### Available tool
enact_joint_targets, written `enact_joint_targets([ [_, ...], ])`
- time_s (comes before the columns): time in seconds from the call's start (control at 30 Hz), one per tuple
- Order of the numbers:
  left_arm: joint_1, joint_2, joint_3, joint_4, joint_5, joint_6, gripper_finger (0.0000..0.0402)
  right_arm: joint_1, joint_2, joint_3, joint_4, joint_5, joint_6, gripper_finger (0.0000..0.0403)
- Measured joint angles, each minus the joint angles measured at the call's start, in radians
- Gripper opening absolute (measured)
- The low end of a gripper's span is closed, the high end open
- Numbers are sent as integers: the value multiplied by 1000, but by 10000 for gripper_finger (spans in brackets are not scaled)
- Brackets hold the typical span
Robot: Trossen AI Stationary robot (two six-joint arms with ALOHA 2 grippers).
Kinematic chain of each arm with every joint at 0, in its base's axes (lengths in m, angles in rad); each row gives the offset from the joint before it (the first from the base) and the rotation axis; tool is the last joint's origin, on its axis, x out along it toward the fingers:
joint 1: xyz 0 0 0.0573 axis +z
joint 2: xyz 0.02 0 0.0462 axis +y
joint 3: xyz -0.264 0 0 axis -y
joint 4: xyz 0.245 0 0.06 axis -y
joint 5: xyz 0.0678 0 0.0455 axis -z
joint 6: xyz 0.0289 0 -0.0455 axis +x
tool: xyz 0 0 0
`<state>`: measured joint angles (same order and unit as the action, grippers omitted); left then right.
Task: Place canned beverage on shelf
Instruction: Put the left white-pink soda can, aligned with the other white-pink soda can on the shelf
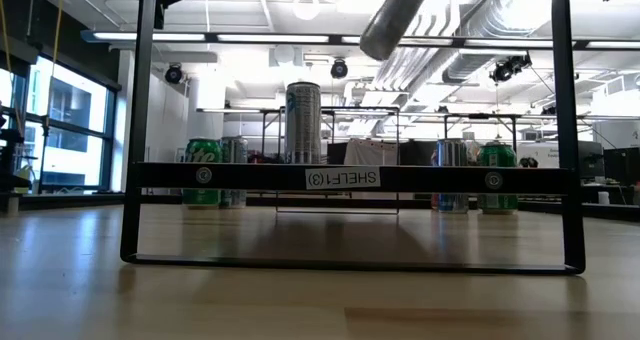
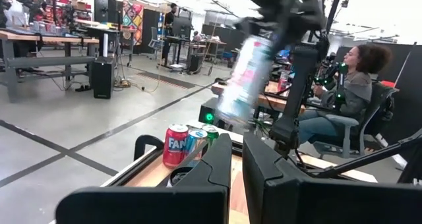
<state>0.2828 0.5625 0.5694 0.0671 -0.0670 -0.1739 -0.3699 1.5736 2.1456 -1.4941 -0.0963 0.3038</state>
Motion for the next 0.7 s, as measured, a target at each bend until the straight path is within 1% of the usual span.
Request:
enact_joint_targets([
  [0.13,0,0,0,-1,-1,-9,0,146,27,0,3,10,91,245],
  [0.3,0,0,0,-2,-1,-9,0,265,122,0,8,14,159,245],
  [0.53,0,0,0,-3,0,-20,0,338,266,0,1,-29,125,245],
  [0.7,0,0,0,-9,0,-35,0,359,342,0,-51,-5,121,245],
])
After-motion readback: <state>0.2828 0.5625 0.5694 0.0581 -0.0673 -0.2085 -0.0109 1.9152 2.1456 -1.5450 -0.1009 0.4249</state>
